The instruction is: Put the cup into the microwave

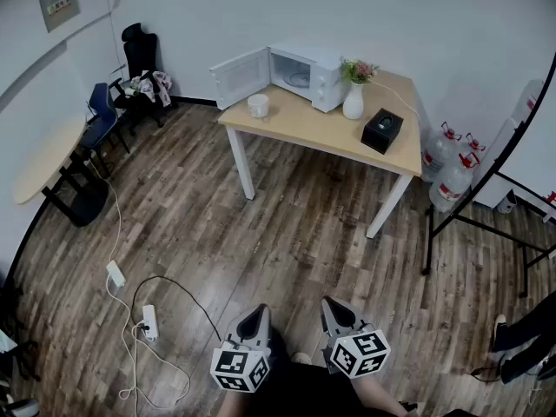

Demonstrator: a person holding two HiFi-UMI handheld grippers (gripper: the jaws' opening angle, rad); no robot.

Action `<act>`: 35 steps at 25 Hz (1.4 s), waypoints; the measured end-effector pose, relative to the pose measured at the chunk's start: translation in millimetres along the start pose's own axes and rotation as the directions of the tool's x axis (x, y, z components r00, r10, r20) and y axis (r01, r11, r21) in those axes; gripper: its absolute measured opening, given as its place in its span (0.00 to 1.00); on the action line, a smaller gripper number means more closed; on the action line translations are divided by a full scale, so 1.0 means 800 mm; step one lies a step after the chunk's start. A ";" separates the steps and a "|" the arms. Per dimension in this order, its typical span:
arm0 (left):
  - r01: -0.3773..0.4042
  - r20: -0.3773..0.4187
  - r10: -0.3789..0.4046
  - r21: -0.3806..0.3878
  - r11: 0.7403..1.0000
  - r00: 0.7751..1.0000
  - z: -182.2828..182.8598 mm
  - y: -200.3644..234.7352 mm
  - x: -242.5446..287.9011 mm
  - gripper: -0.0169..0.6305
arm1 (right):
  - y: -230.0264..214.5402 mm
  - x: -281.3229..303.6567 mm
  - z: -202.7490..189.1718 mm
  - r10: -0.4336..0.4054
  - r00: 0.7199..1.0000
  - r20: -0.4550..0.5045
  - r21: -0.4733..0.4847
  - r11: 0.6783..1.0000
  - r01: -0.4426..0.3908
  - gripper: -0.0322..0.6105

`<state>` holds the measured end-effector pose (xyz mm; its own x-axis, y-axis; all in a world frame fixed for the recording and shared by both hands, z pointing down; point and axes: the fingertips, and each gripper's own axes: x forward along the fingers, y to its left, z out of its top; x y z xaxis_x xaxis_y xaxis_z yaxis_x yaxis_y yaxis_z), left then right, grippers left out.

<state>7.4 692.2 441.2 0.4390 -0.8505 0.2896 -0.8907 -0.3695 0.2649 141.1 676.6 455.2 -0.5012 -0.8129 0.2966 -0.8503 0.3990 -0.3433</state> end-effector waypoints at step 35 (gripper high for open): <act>-0.021 0.000 0.021 -0.003 1.000 1.000 -0.018 -0.024 0.000 0.03 | -0.018 -0.027 -0.023 -0.059 0.998 -0.003 0.054 0.997 0.059 0.04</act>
<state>25.7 704.8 449.2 0.4205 -0.8580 0.2950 -0.8992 -0.3506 0.2620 160.8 696.1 470.3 -0.4507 -0.8337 0.3189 -0.8685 0.3271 -0.3724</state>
